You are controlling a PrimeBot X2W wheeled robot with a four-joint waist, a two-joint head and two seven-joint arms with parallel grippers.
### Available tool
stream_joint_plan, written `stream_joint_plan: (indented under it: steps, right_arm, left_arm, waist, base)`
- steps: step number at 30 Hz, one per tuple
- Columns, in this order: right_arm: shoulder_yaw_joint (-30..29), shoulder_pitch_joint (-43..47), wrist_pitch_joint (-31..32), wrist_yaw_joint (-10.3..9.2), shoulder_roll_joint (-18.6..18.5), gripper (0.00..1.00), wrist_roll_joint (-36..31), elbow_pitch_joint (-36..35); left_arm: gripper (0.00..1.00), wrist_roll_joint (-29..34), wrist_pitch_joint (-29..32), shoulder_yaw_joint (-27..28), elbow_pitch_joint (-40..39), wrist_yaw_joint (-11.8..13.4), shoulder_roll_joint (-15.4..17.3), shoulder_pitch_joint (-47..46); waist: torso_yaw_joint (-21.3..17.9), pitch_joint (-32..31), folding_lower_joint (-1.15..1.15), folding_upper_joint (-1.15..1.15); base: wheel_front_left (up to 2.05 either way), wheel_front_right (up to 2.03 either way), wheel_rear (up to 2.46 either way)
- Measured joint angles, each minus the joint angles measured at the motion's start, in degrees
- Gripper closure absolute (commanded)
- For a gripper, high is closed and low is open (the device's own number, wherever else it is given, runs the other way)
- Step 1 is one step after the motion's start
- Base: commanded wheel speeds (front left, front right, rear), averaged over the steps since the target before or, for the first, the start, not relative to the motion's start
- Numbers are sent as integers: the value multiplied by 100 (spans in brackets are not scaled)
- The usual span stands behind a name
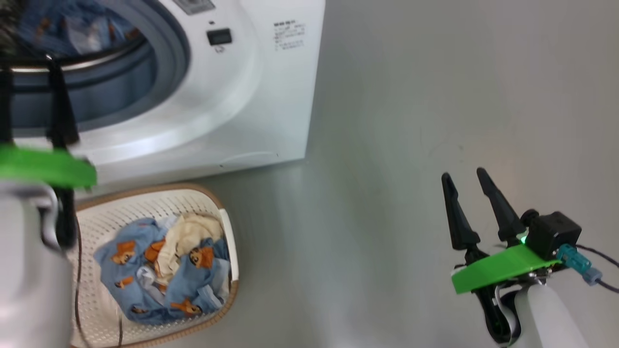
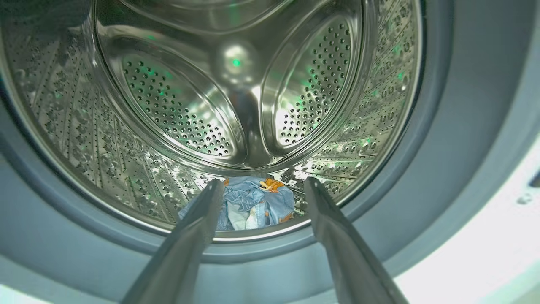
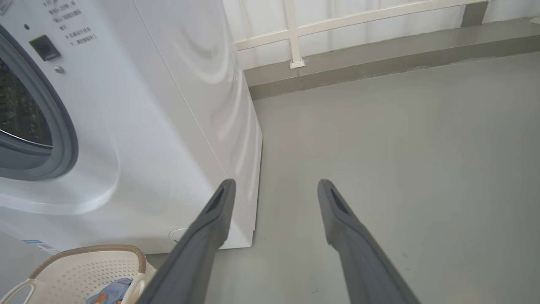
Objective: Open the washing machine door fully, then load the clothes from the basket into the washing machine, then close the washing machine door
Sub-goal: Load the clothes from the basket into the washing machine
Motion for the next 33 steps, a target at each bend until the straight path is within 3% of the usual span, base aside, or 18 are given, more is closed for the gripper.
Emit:
stream_joint_plan:
  steps: [7,16,33]
  right_arm:
    - [-34,273,0,0,0,0,-63,25]
    - [-71,542,0,0,0,0,-97,26]
    - [-107,869,0,0,3,0,-258,25]
  left_arm:
    - [0,332,-16,263,-1202,88,-260,1491]
    - [0,622,-16,520,-2127,89,-669,2805]
    - [0,909,-15,575,-2643,88,-1050,4249]
  waist:
    - [102,-506,0,0]
    - [243,-1121,0,0]
    - [453,-1696,0,0]
  base:
    - [0,0,0]
    - [0,0,0]
    - [0,0,0]
